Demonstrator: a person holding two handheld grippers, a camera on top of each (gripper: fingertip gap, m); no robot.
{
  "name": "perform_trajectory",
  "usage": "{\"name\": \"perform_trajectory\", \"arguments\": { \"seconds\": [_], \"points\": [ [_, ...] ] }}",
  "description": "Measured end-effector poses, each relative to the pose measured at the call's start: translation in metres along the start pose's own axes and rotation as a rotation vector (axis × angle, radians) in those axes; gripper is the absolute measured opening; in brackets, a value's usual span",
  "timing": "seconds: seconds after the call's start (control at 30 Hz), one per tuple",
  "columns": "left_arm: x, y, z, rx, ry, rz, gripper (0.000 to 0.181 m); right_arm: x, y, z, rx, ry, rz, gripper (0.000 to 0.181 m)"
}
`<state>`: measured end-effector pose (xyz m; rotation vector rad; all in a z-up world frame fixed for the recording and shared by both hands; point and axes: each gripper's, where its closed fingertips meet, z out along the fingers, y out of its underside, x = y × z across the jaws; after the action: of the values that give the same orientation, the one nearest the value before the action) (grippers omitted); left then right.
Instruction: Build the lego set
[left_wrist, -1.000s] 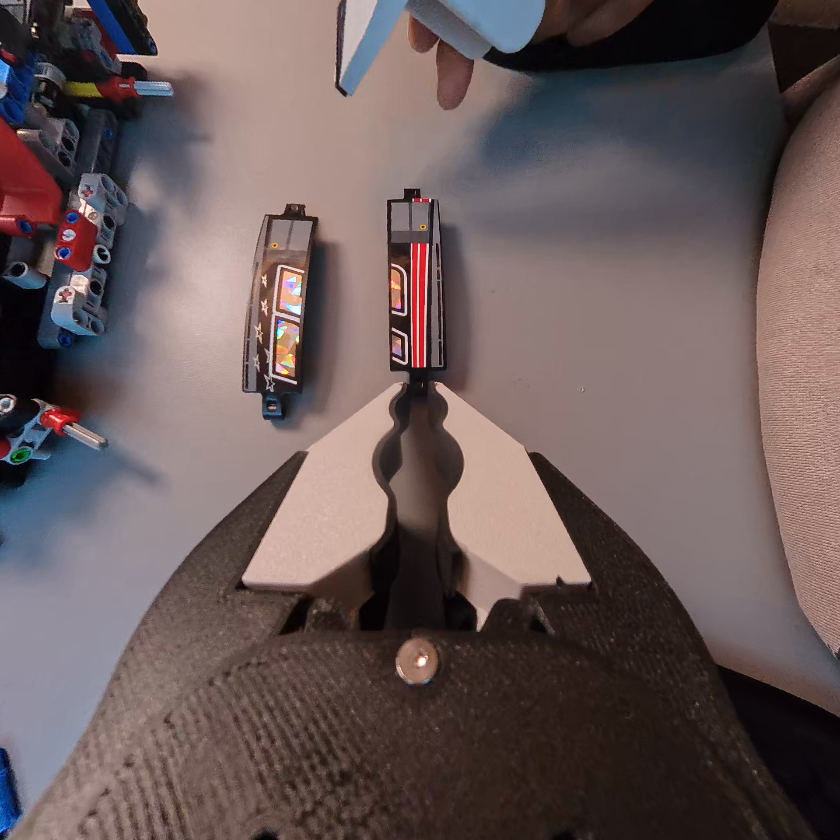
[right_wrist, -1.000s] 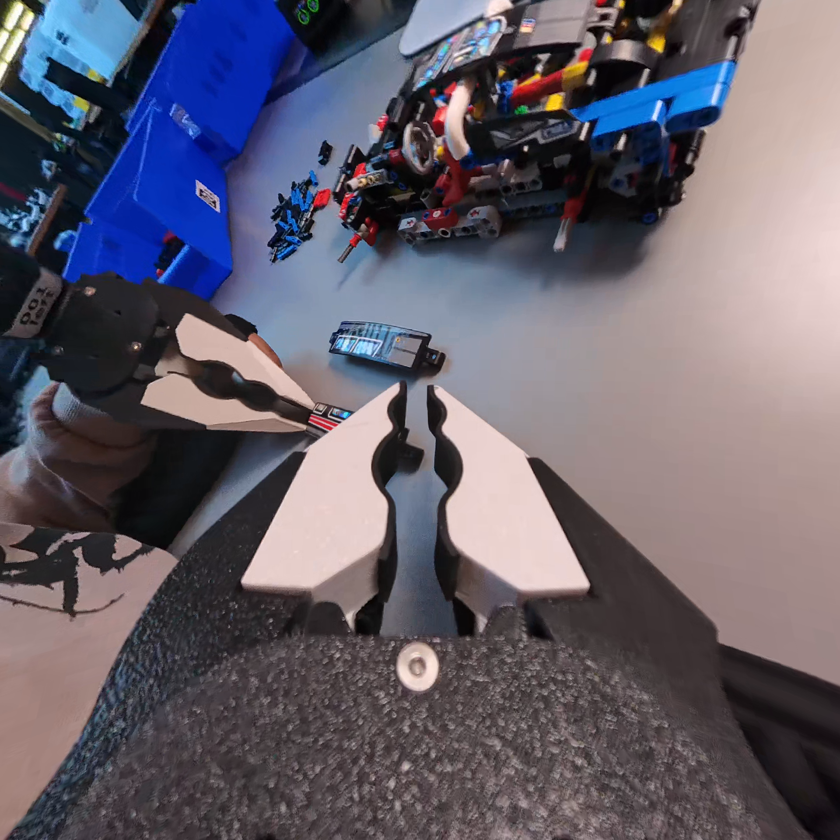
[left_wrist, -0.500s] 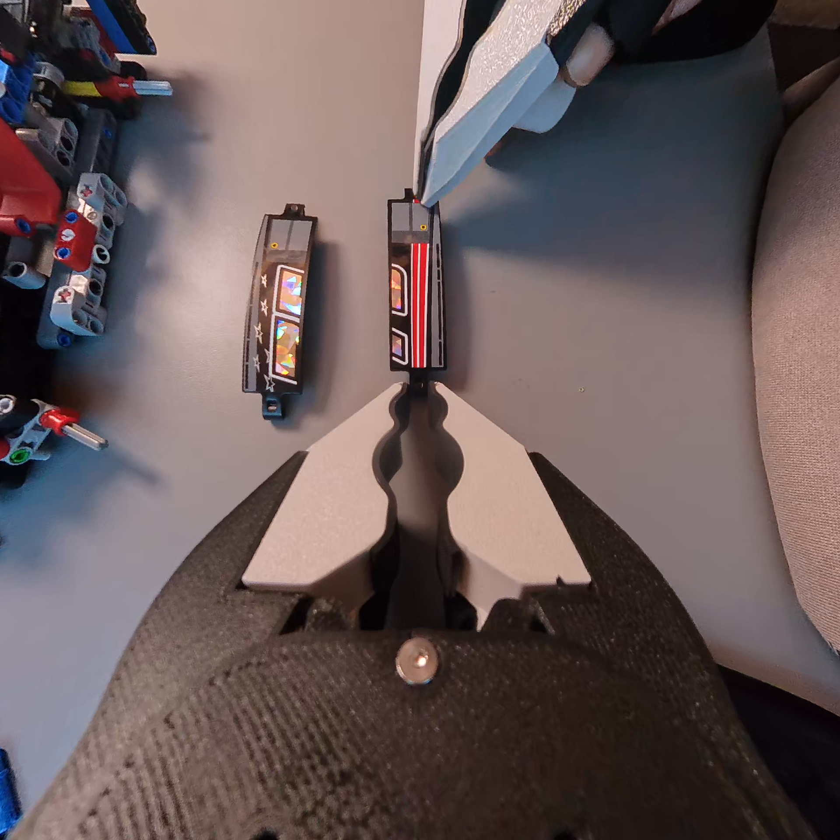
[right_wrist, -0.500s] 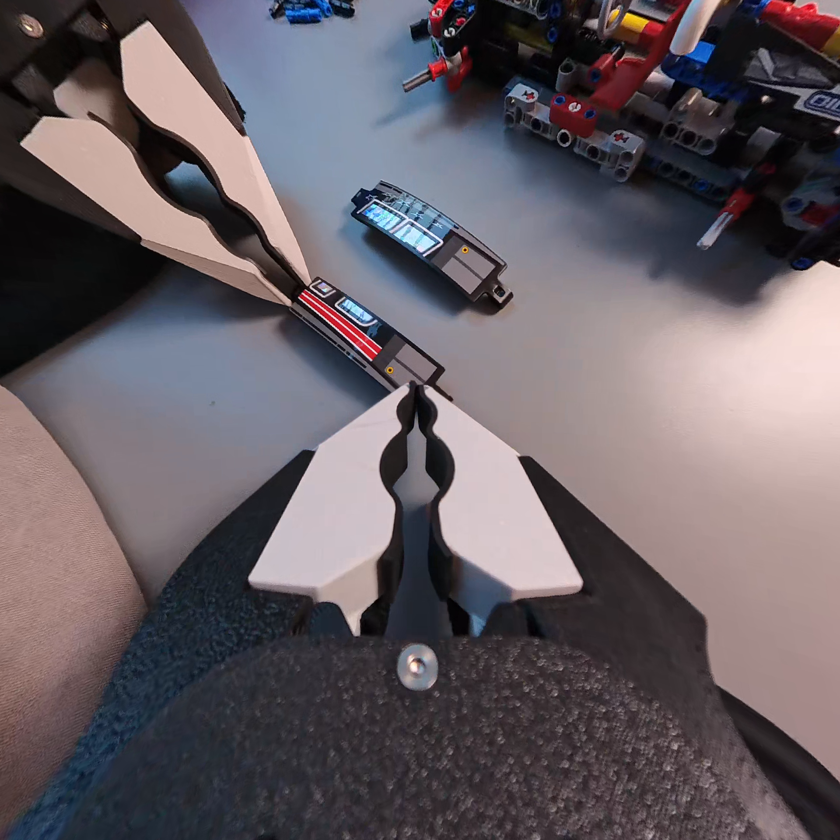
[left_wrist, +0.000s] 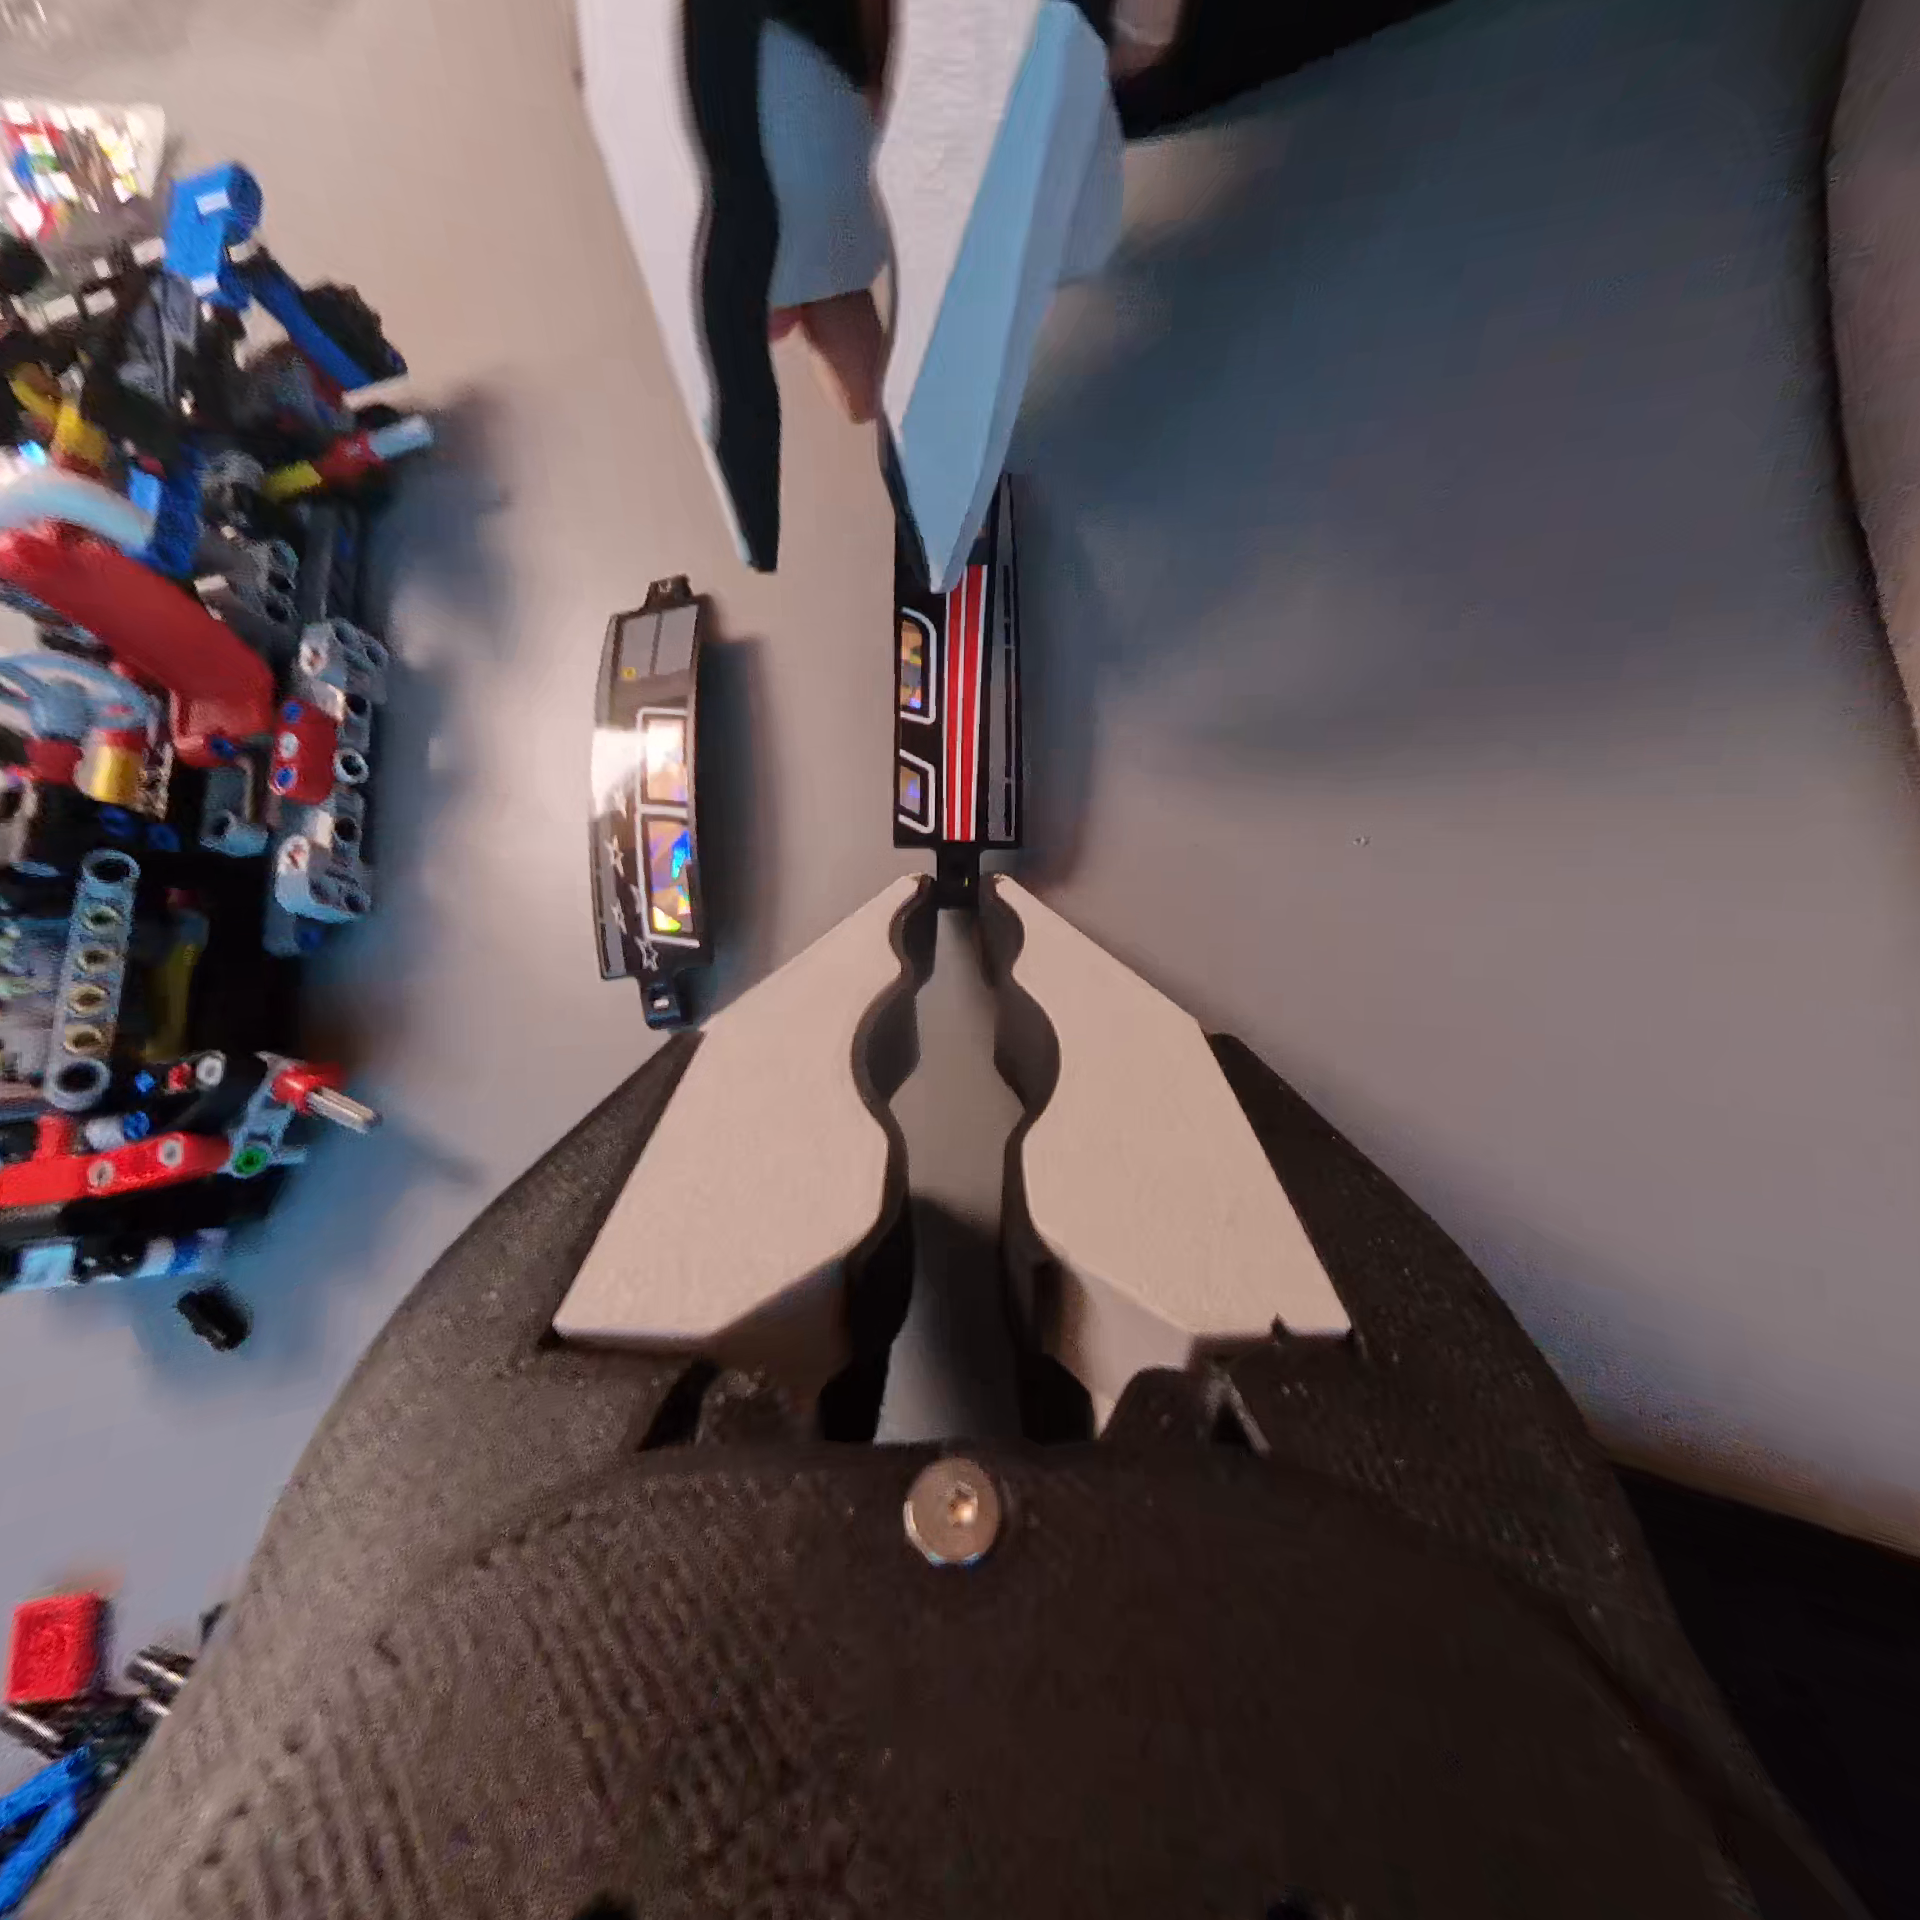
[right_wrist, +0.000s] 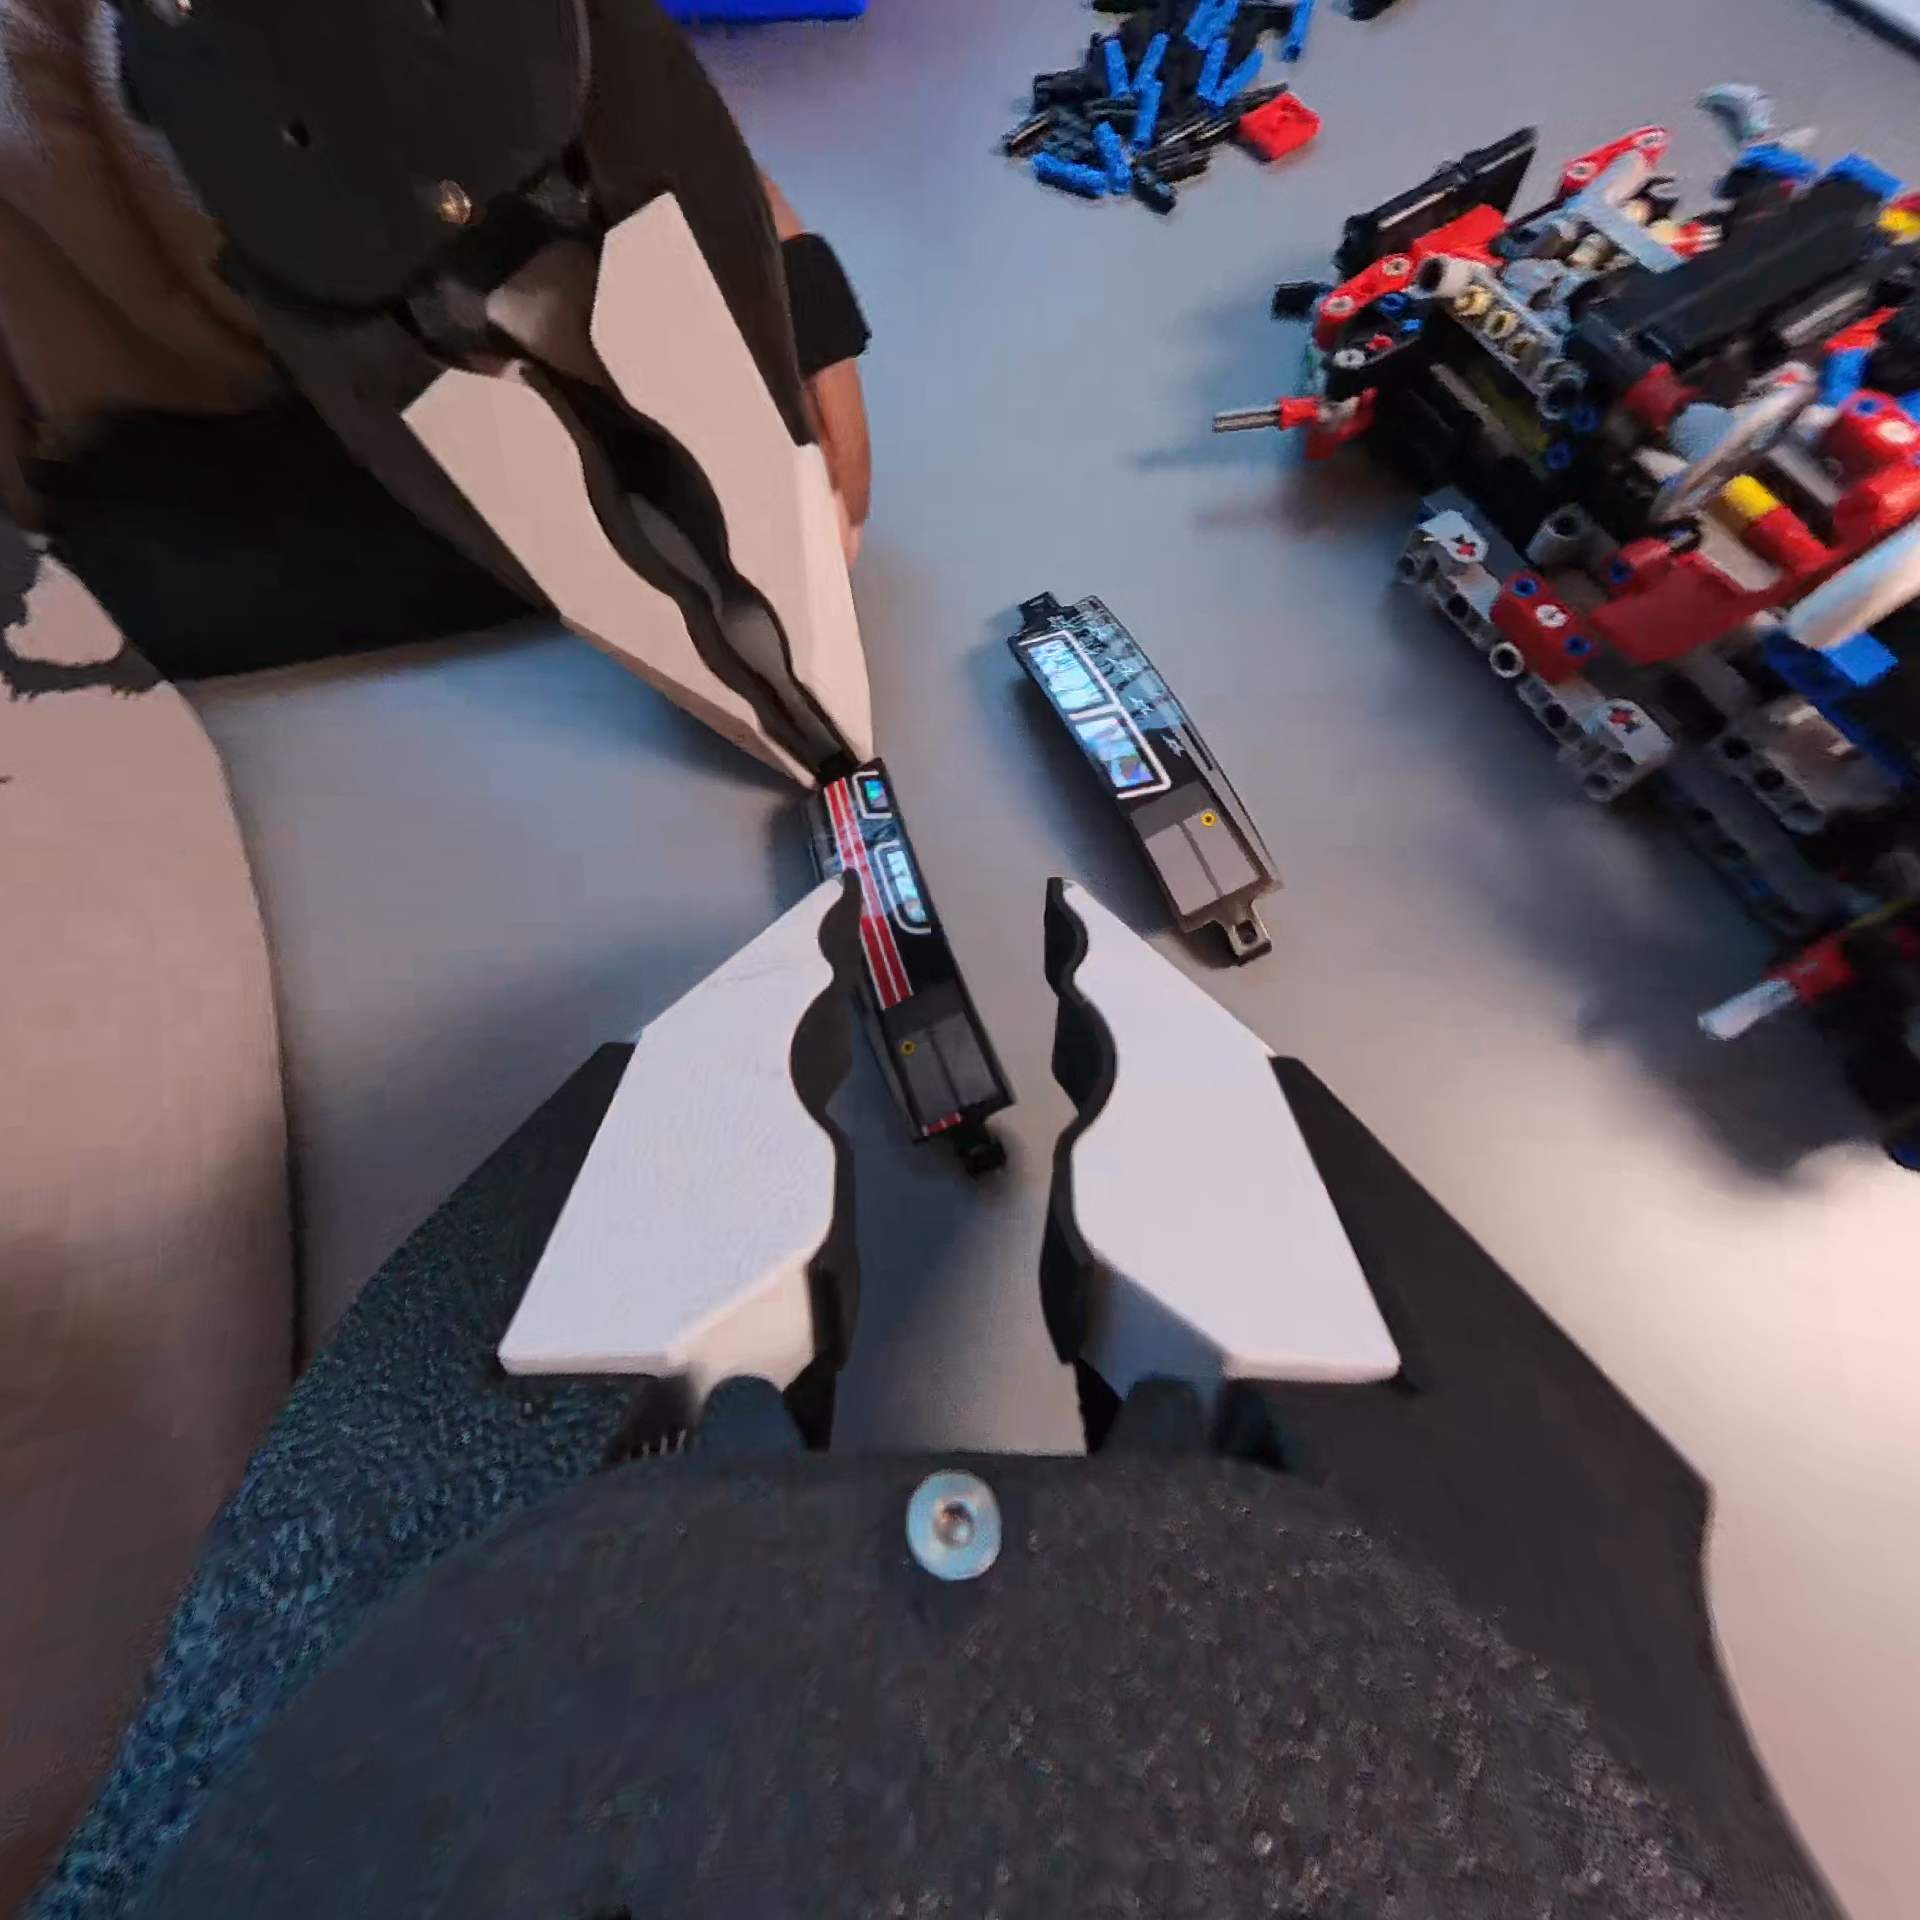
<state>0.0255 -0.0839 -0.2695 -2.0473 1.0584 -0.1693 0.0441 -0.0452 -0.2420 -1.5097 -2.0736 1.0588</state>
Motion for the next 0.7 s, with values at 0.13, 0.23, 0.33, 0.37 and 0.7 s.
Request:
{"name": "perform_trajectory", "arguments": {
  "seconds": [0.13,0.23,0.33,0.37,0.7],
  "points": [
    [-0.001,-0.008,-0.002,0.05,-0.081,0.192,0.006,-0.016,0.013,0.006,-0.164,-0.283,-0.091,0.036],
    [-0.007,-0.017,-0.006,0.078,-0.165,0.278,0.006,-0.021,0.011,0.005,-0.173,-0.407,-0.101,0.009],
    [-0.011,-0.027,-0.013,0.181,-0.153,0.149,0.009,-0.024,0.0,-0.006,-0.1,-0.474,-0.114,0.0],
    [-0.011,-0.032,-0.017,0.238,-0.095,0.026,0.022,-0.023,0.0,-0.01,-0.091,-0.481,-0.128,0.0],
    [0.011,-0.084,-0.022,0.329,0.298,-0.285,0.013,-0.039,-0.019,-0.042,-0.261,-0.492,-0.425,0.0]
  ]
}}
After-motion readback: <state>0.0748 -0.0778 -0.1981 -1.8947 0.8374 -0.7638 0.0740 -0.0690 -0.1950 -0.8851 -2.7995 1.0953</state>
